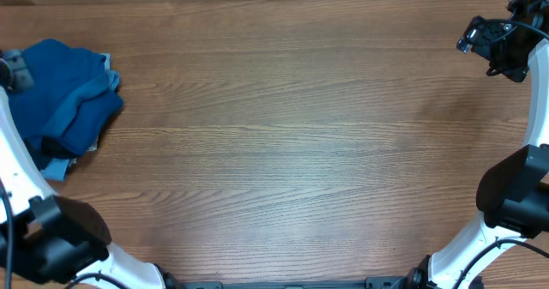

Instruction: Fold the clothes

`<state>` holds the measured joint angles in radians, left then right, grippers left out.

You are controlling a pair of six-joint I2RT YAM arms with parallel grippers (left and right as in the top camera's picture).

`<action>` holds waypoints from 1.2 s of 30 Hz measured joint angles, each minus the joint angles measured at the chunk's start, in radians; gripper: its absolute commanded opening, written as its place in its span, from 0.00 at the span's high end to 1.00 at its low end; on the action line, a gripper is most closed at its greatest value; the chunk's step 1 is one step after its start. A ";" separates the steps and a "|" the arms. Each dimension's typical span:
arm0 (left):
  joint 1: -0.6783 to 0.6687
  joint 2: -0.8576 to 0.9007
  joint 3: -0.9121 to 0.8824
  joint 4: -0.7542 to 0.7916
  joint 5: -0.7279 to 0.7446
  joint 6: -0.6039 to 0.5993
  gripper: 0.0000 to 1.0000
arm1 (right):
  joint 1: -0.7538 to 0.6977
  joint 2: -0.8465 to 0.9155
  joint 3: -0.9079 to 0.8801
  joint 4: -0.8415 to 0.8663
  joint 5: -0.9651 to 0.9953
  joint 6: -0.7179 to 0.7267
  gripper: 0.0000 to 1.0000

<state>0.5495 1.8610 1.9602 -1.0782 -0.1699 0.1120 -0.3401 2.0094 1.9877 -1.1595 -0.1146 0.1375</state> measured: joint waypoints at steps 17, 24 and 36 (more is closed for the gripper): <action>0.087 0.005 0.067 -0.037 0.166 -0.323 0.96 | 0.000 0.000 0.000 0.000 0.000 0.000 0.00; -0.006 0.133 0.088 -0.061 0.284 -0.322 0.96 | 0.000 0.000 0.000 0.000 0.000 0.000 0.00; 0.002 0.223 0.195 -0.103 0.258 -0.320 0.87 | 0.000 0.000 0.000 0.000 0.000 0.000 0.00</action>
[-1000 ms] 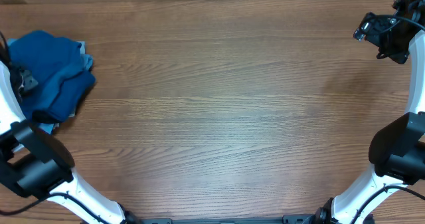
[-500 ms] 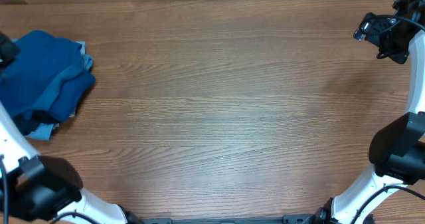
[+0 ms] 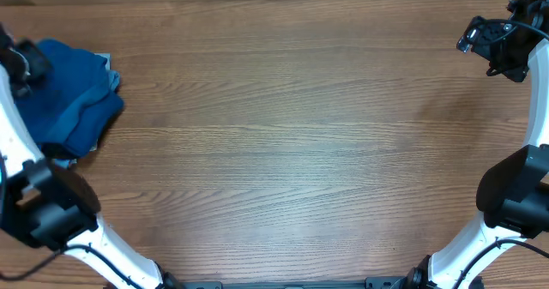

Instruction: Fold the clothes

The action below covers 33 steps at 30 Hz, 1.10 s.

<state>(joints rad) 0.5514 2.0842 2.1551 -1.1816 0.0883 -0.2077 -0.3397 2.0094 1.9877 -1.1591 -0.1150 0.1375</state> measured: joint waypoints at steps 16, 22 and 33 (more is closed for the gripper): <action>0.039 0.050 -0.069 -0.015 -0.231 0.003 0.86 | 0.000 0.000 0.000 0.000 0.000 0.000 0.00; 0.039 -0.089 0.163 0.007 0.056 0.000 0.00 | 0.000 0.000 0.000 0.000 0.000 0.000 0.00; 0.026 -0.142 0.188 0.026 0.265 -0.002 0.00 | 0.000 0.000 0.000 0.000 0.000 0.000 0.00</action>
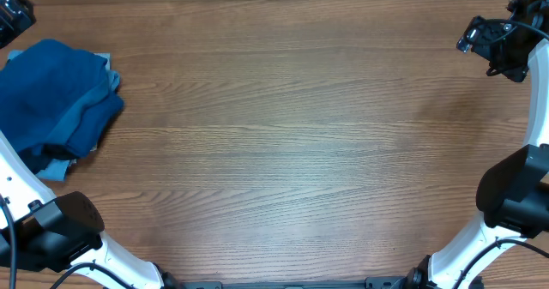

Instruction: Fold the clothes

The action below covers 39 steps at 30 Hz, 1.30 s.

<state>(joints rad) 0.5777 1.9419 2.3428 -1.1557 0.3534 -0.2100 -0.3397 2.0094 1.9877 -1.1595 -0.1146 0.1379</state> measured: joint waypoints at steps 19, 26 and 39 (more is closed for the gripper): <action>0.000 0.000 0.000 0.000 0.003 0.000 0.00 | 0.000 0.000 0.000 0.000 0.000 -0.001 0.00; 0.000 0.000 0.000 0.000 0.003 0.000 0.00 | 0.091 -0.216 -0.002 -0.003 0.012 0.000 0.00; 0.000 0.000 0.000 -0.002 0.010 0.000 0.00 | 0.513 -1.454 -0.552 0.119 -0.016 -0.032 0.00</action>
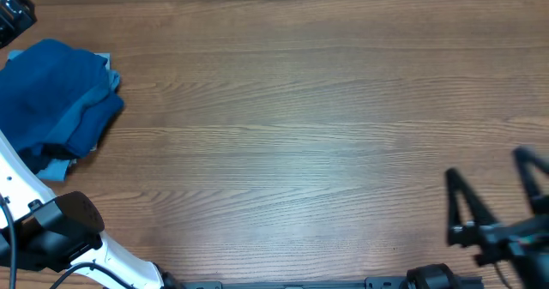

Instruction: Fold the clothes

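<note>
A pile of blue clothes [53,96], dark blue on top with a lighter blue piece showing at its near edge, lies bunched at the far left of the wooden table [283,126]. My left gripper [12,18] sits in the top left corner, behind the pile and apart from it. Only part of it shows, so its jaws cannot be read. My right gripper [485,165] is low at the near right, fingers spread wide with nothing between them, far from the clothes.
The left arm's white link [15,182] and dark base [51,237] run along the left edge, just in front of the pile. The right arm's base [437,278] sits at the near edge.
My right gripper was at the far right corner of the table and is now low at the near right, open. The left gripper and the clothes have not moved.
At first my left gripper hung at the left edge over the blue pile, and it stayed over the pile's left side a moment later. Then it was in the far left corner, off the clothes. The pile stayed bunched throughout. The right gripper has now come down to the near right.
</note>
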`<state>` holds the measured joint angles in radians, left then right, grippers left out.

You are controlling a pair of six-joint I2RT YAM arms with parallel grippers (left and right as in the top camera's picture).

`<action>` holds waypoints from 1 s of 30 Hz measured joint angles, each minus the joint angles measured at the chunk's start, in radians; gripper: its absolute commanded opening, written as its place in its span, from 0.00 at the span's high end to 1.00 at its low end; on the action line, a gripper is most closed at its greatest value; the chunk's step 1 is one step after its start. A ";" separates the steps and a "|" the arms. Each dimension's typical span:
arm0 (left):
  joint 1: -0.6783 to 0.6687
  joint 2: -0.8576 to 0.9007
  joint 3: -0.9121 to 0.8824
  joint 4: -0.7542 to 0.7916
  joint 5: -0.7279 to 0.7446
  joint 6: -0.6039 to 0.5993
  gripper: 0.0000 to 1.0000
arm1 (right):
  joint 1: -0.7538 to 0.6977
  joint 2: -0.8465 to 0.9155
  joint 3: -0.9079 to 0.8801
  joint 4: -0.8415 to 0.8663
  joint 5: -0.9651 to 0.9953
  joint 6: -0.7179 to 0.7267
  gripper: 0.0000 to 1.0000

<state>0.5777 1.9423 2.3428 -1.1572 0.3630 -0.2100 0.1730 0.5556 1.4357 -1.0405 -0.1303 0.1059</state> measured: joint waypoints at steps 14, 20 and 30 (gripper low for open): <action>0.000 0.001 0.000 0.001 0.001 0.000 0.00 | -0.023 -0.482 -1.340 1.211 -0.002 -0.002 0.00; 0.000 0.001 0.000 0.001 0.002 0.000 0.00 | -0.023 -0.495 -1.384 1.091 -0.002 -0.002 0.00; 0.000 0.001 0.000 0.002 0.002 0.000 0.00 | -0.023 -0.544 -1.417 0.977 0.009 -0.002 0.00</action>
<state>0.5777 1.9430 2.3428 -1.1557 0.3645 -0.2100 0.1501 0.0120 0.0185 -0.0631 -0.1215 0.1036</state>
